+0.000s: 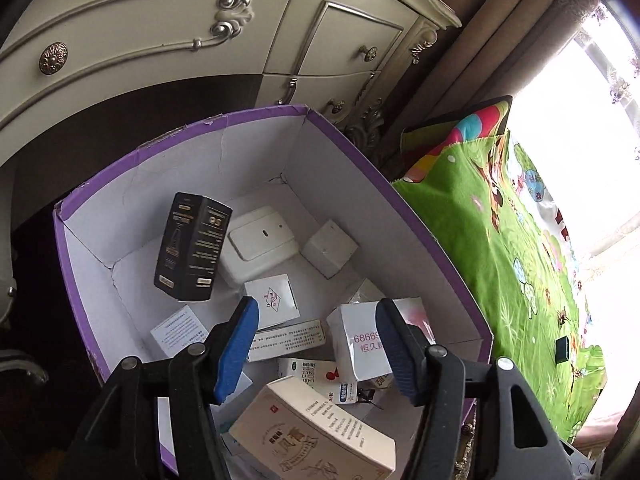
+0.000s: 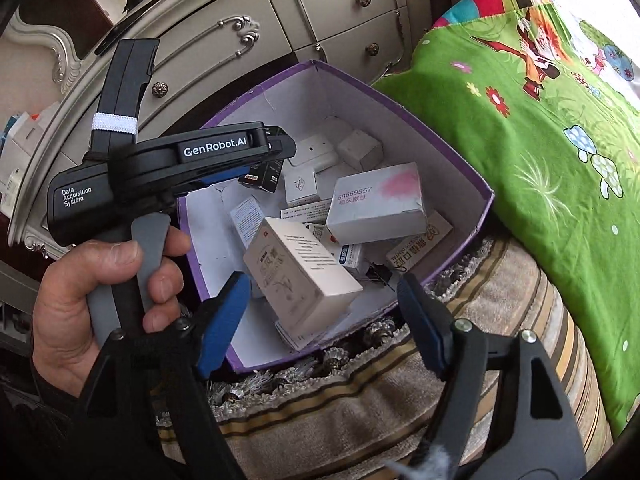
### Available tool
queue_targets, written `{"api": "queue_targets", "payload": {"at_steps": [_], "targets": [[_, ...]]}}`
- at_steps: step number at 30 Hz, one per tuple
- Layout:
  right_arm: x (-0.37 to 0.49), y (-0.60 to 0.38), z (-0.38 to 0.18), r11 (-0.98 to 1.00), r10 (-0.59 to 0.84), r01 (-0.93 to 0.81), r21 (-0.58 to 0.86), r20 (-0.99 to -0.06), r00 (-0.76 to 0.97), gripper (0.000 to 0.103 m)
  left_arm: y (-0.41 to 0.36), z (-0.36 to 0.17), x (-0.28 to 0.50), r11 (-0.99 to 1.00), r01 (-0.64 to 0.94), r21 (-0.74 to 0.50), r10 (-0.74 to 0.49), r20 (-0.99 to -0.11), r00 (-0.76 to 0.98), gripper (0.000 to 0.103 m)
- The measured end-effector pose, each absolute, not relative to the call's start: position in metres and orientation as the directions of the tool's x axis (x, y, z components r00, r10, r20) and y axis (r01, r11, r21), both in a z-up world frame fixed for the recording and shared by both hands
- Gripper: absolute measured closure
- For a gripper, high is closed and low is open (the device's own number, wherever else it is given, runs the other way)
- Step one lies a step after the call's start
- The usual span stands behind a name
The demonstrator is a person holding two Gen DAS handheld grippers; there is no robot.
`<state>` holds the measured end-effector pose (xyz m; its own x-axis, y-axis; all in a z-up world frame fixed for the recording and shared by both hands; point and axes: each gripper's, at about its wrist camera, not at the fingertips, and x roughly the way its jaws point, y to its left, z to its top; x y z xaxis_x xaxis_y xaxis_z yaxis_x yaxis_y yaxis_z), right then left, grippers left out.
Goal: Organize rigid objects
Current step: 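Carry both boxes into the storage box and open both tools, then move both open tools back over the pink clip and blue cap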
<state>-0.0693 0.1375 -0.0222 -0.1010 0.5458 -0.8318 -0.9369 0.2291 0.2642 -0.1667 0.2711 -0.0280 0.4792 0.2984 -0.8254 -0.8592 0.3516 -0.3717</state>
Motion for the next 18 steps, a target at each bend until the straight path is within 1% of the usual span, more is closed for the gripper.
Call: {"api": "queue_targets", "payload": {"at_steps": [4, 11, 18], "targets": [[-0.063, 0.130, -0.017, 0.246, 0.572, -0.924, 0.293, -0.813, -0.106, 0.024, 0.266, -0.023, -0.162, 0.363, -0.857, -0.365, 0.302, -0.824, 0.479, 0.038], [-0.036, 0.113, -0.011, 0.327, 0.609, -0.880, 0.344, -0.789, -0.082, 0.024, 0.252, -0.015, -0.146, 0.403, -0.845, -0.352, 0.292, -0.825, 0.483, 0.037], [0.003, 0.087, 0.000, 0.400, 0.623, -0.861, 0.312, -0.782, 0.006, 0.024, 0.228, 0.000, -0.119, 0.484, -0.817, -0.313, 0.327, -0.801, 0.501, 0.037]]}}
